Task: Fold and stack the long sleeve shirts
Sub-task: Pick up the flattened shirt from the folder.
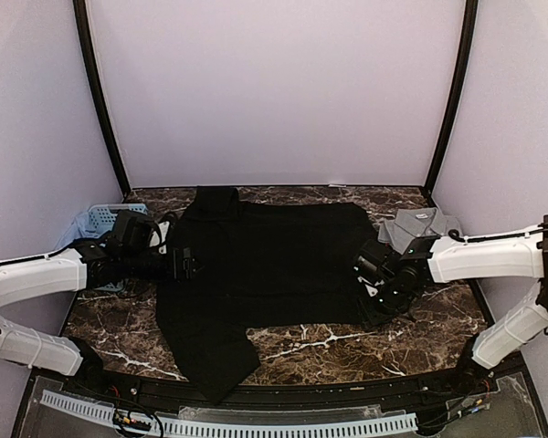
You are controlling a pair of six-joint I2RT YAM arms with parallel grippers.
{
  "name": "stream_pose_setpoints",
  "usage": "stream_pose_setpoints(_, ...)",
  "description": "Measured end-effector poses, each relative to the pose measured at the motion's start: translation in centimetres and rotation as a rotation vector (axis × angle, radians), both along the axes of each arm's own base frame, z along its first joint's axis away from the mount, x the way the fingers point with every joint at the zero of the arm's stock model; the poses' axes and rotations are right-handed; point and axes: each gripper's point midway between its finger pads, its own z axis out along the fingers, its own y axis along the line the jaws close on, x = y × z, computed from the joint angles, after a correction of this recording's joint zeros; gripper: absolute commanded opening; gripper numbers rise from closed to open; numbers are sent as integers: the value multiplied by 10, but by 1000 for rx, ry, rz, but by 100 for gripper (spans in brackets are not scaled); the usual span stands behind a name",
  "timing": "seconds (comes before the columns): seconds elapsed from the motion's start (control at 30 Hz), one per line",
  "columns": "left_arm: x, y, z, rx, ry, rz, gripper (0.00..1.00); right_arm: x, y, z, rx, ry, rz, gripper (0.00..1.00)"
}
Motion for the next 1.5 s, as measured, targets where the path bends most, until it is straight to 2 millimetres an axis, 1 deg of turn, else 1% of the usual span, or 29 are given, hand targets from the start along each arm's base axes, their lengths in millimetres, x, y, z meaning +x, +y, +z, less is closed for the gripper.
stream_pose_setpoints(0.1, -1, -1, 0, -5, 5, 1, 90, -4, -8, -9, -55, 30, 3, 64)
stream_pose_setpoints(0.23, -2, -2, 0, -11, 10, 0, 90, -9, -13, -19, -99, 66, 21, 63)
stream_pose_setpoints(0.3, -2, -3, 0, -13, 11, 0, 90, -10, -12, -21, -104, 77, 34, 63)
stream_pose_setpoints(0.43, -2, -3, 0, -16, 15, 1, 90, -10, -9, -22, -90, 91, 48, 60)
stream_pose_setpoints(0.6, -6, -5, -3, -12, 22, -11, 89, -8, -4, -23, -76, 103, 65, 59)
stream_pose_setpoints(0.67, -10, -7, -6, -7, 31, -20, 89, -7, -2, -23, -71, 100, 67, 57)
stream_pose_setpoints(0.73, -16, -8, -10, -1, 43, -31, 87, -7, -1, -23, -69, 100, 68, 53)
stream_pose_setpoints(0.77, -20, -8, -12, 3, 51, -38, 87, -7, -1, -23, -67, 99, 68, 50)
stream_pose_setpoints(0.9, -40, -13, -16, 5, 76, -73, 84, -5, 1, -24, -61, 94, 72, 31)
stream_pose_setpoints(1.03, -68, -21, -22, 5, 113, -117, 84, -1, 5, -24, -57, 87, 65, 14)
stream_pose_setpoints(1.17, -99, -25, -41, 53, 184, -160, 83, 2, 7, -24, -60, 81, 71, 0)
stream_pose_setpoints(1.23, -113, -25, -50, 89, 219, -174, 83, 3, 8, -23, -59, 80, 72, 0)
stream_pose_setpoints(1.33, -128, -23, -62, 146, 260, -164, 83, 4, 10, -23, -57, 78, 82, 0)
stream_pose_setpoints(1.43, -138, -11, -76, 240, 295, -118, 82, 4, 10, -22, -57, 78, 82, 0)
stream_pose_setpoints(1.5, -141, -5, -82, 287, 308, -87, 81, 4, 10, -22, -57, 78, 82, 0)
